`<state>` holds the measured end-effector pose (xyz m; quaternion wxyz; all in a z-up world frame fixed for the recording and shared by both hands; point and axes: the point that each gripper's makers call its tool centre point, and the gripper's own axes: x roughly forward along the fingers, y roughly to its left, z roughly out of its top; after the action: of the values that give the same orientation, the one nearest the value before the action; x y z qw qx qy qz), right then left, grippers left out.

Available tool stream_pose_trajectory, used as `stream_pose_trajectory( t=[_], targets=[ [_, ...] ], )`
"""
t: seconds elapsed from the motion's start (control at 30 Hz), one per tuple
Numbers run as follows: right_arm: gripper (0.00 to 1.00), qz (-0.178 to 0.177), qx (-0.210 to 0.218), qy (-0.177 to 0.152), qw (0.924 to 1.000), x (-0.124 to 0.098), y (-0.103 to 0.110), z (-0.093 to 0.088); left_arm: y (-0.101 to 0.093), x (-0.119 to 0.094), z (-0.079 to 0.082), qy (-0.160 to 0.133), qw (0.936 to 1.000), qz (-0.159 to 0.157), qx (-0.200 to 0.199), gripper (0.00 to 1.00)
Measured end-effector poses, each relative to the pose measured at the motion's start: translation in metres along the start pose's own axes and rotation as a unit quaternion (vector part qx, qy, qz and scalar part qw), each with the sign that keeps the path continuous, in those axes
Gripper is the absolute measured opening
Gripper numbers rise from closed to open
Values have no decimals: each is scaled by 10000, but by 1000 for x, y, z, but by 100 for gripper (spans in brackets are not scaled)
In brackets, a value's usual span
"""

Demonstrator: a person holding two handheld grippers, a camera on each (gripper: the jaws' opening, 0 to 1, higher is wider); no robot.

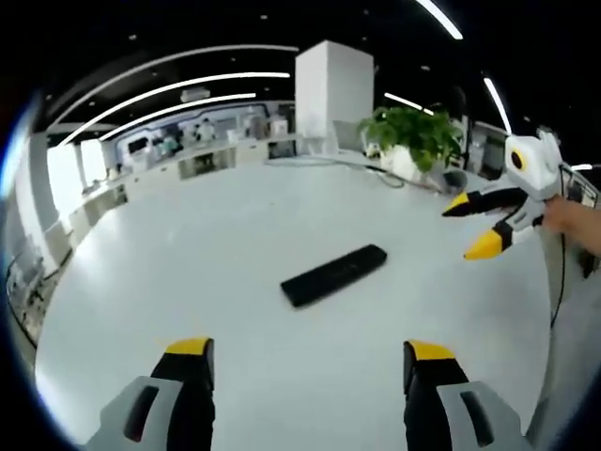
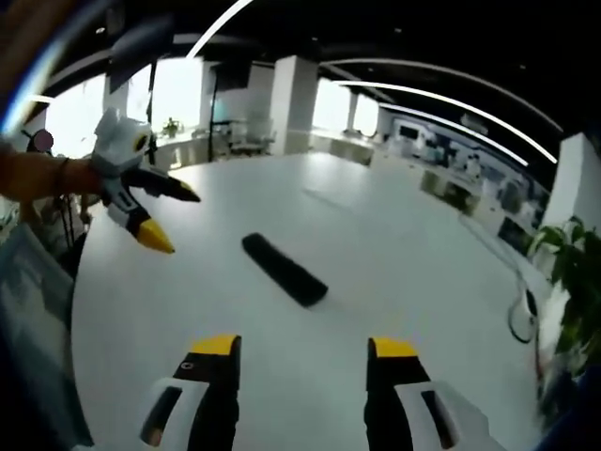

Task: Press the specified remote control buttons in sequence, fully releasing each button before pressing the next.

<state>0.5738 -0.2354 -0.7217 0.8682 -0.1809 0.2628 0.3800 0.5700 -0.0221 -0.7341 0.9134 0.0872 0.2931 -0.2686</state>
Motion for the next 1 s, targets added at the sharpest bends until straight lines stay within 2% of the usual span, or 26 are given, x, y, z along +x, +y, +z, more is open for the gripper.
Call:
stream_pose_trajectory(
  t=[0.57, 1.0],
  targets=[
    [50, 150, -168, 128, 9997, 15, -3, -6, 9, 15, -11, 228, 9997, -51, 68, 85],
    [48, 248, -267, 247, 9990, 27, -11, -13, 15, 25, -8, 256, 9994, -136, 194, 83]
  ],
)
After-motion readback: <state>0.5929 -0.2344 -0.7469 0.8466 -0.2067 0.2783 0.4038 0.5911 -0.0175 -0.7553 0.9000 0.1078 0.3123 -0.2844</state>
